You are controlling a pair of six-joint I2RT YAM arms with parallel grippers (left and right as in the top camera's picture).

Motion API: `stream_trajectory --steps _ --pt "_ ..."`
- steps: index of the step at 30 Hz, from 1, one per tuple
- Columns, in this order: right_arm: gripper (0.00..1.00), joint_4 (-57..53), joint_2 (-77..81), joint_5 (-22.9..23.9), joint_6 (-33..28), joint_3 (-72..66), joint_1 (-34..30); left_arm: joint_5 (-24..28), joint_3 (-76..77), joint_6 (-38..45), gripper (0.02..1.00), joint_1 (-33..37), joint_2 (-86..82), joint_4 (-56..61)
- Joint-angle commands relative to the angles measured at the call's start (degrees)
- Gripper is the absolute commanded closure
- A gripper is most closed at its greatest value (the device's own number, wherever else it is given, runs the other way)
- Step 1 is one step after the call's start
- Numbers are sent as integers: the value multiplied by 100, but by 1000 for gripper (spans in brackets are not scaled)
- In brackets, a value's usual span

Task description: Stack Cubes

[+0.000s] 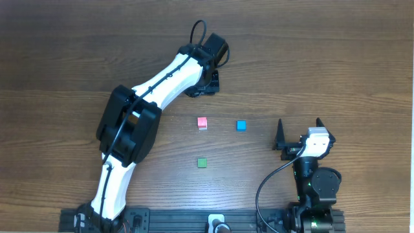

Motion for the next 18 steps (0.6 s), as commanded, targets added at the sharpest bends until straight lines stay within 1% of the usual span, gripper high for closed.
stream_trajectory --steps 1,12,18 --pt "7 13 -52 -9 -7 -52 -33 -90 96 24 735 -9 103 11" --pt "9 15 -52 -9 -7 -52 -33 -90 96 22 776 -17 70 11" --pt "7 13 -52 -9 -7 -52 -33 -68 96 0 792 -57 -337 -175"
